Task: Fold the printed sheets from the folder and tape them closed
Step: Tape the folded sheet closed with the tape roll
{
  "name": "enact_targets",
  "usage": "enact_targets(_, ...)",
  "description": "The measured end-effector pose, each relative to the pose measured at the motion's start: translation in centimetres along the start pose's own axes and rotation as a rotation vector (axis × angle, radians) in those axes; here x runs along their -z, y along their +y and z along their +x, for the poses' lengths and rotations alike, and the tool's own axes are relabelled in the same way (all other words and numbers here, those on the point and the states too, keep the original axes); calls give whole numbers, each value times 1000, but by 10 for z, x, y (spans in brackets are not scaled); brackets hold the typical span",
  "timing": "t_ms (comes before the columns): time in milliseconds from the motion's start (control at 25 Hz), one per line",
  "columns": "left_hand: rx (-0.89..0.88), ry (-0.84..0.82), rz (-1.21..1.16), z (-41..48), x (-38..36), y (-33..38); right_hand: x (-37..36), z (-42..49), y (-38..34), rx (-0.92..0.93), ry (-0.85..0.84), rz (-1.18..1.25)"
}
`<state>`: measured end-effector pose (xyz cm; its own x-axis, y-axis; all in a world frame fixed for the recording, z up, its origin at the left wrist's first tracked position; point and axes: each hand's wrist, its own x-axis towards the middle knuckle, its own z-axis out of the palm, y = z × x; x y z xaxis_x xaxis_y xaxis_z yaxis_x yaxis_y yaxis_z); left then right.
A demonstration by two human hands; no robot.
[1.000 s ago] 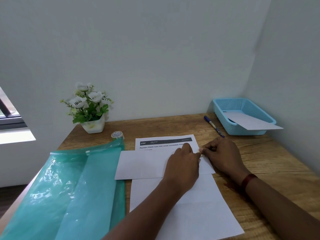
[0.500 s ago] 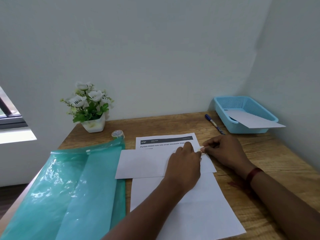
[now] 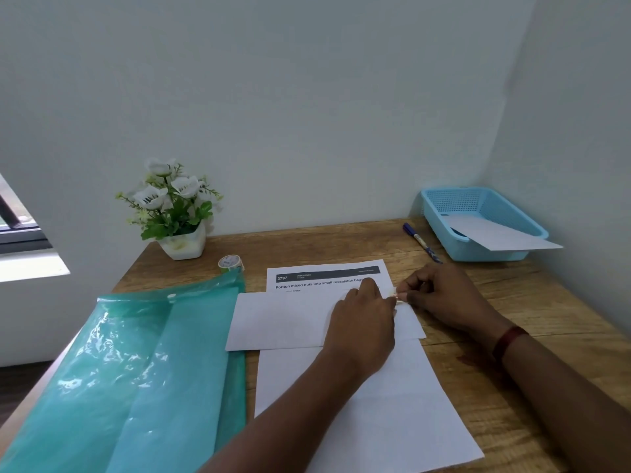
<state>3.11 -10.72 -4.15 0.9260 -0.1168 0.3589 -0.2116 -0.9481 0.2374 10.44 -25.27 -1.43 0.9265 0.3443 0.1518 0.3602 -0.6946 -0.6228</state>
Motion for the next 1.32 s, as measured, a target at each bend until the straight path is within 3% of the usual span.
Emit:
enact_targets(640, 69, -10, -110, -1, 11, 4, 13, 1, 1, -27, -151, -49)
enact_targets(800, 71, -22, -129, 0, 13, 3, 21, -6, 5, -26, -14, -97)
enact_targets(880, 86, -14, -151, 0, 14, 1, 19, -10, 5, 42, 38, -117)
enact_targets(1000, 85, -17, -164, -1, 13, 1, 8, -13, 7, 165, -34, -182)
enact_targets(1320, 104, -17, -199, 0, 7, -4, 3, -25, 6, 257, -182, -388)
